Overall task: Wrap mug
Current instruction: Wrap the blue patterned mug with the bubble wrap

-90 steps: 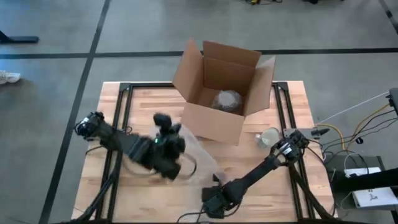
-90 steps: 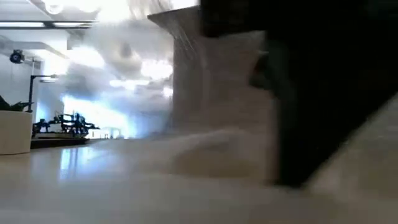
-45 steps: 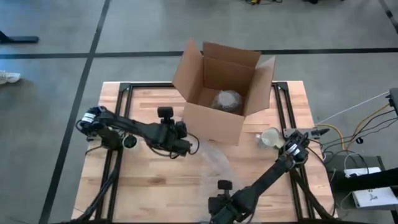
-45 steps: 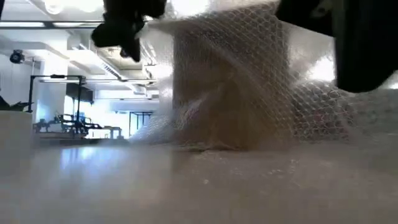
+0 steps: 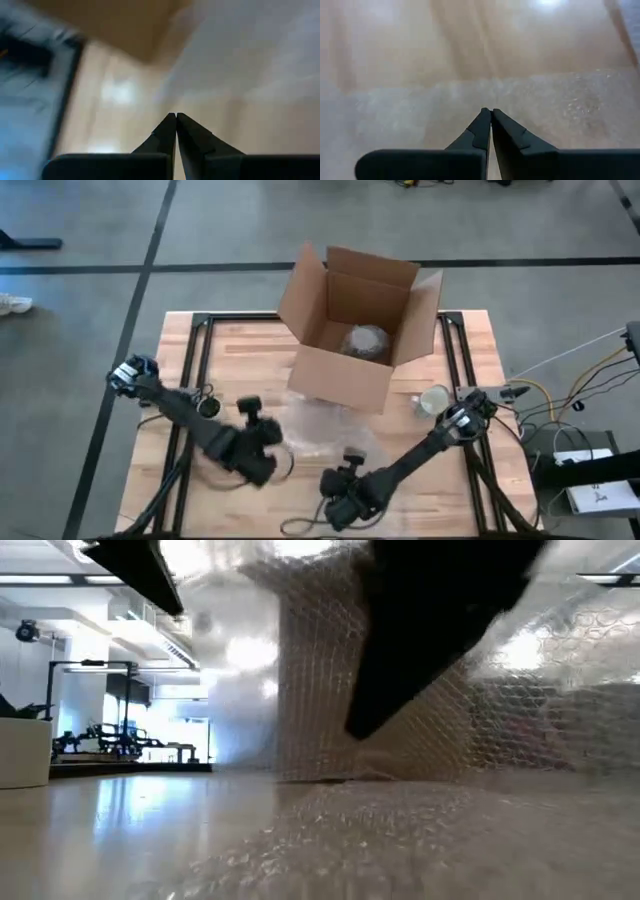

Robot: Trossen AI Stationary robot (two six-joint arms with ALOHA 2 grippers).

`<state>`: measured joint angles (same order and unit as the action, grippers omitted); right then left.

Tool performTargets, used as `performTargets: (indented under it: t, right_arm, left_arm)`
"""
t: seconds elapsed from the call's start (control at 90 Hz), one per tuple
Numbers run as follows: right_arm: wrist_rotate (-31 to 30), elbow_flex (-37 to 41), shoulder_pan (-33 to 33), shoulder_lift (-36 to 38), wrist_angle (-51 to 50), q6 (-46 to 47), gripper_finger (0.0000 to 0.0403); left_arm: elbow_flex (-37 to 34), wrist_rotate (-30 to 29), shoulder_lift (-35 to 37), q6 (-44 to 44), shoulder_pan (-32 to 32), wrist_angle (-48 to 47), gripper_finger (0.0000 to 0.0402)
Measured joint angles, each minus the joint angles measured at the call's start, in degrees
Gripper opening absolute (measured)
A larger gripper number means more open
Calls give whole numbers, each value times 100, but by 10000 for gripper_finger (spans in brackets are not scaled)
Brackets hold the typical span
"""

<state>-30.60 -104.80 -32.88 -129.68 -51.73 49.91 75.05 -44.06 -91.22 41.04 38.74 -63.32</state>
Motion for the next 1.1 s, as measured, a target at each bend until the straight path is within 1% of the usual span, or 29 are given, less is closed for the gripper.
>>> performTargets:
  t: [0.133,0.256,0.356,0.433,0.478,0.522,0.567,0.622,0.689,0.744,0.856,0.956,1.1]
  right_arm:
    - [83,3,277,-219,22,34,0]
    - [528,3,490,-453,176,-6,0]
    - [1317,-21,604,-569,800,-500,0]
    - [2077,-19,615,-618,1718,-1127,0]
    - [2609,-32,565,-637,2328,-1433,0]
    - [3164,-83,497,-669,2715,-1754,0]
    - [3668,-192,421,-695,2844,-2083,0]
    - [3974,-417,324,-722,2806,-2416,0]
    - [3987,-748,228,-720,2549,-2712,0]
    - [3807,-997,213,-693,2272,-2879,0]
    - [3068,-1319,194,-683,1768,-2994,0]
    - [2566,-1436,187,-685,1690,-3032,0]
    - [1930,-1512,219,-683,1668,-3043,0]
  left_arm:
    - [-304,-674,18,-2,600,944,0]
    - [-588,-1003,18,136,893,1556,0]
    - [-849,-1256,18,476,936,1951,0]
    - [-1083,-1365,18,593,932,2252,0]
    - [-1208,-1349,15,607,932,2492,0]
    - [-1315,-1272,17,560,932,2702,0]
    - [-1373,-1126,15,451,934,2774,0]
    - [-1381,-956,13,368,941,2751,0]
    - [-1342,-870,13,326,967,2765,0]
    - [-1311,-865,13,293,997,2774,0]
    - [-1286,-848,13,238,1002,2778,0]
    - [-1286,-839,13,236,999,2775,0]
    - [-1286,-481,33,125,1052,2775,0]
